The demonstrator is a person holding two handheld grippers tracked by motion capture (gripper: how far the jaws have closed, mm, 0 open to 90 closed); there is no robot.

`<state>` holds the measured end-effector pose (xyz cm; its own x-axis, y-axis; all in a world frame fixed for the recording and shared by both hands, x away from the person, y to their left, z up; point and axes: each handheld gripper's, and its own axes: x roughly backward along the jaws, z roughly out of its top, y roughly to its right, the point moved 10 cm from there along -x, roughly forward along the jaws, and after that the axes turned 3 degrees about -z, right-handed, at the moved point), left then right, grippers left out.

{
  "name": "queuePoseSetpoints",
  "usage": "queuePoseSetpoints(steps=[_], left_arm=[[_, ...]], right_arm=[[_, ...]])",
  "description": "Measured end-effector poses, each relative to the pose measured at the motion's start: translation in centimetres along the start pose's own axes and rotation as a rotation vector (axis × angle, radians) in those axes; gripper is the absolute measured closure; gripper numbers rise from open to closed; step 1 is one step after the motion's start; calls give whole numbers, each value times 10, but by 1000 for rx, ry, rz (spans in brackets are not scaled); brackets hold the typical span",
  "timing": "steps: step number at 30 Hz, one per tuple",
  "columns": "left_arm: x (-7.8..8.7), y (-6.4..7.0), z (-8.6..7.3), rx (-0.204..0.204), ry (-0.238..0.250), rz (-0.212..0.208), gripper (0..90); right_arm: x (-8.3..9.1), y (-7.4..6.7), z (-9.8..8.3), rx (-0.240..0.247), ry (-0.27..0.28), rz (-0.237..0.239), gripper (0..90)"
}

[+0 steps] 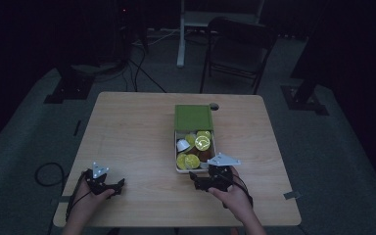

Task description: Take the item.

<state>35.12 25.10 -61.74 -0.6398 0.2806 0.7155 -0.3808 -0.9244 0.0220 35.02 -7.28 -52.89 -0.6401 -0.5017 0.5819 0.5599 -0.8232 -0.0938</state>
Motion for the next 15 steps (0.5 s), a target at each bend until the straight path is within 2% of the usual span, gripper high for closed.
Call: queuePoseSetpoints(steps=[3, 8, 15], left_arm=[[0, 0, 0, 0, 0, 0, 85], [0, 0, 0, 0, 0, 0, 85], [0, 0, 0, 0, 0, 0, 86]], right_arm=[[-4, -2, 4, 16, 15, 0, 236], [-14, -7, 5, 26, 3, 12, 238], [-27, -9, 6, 27, -16, 3, 239]])
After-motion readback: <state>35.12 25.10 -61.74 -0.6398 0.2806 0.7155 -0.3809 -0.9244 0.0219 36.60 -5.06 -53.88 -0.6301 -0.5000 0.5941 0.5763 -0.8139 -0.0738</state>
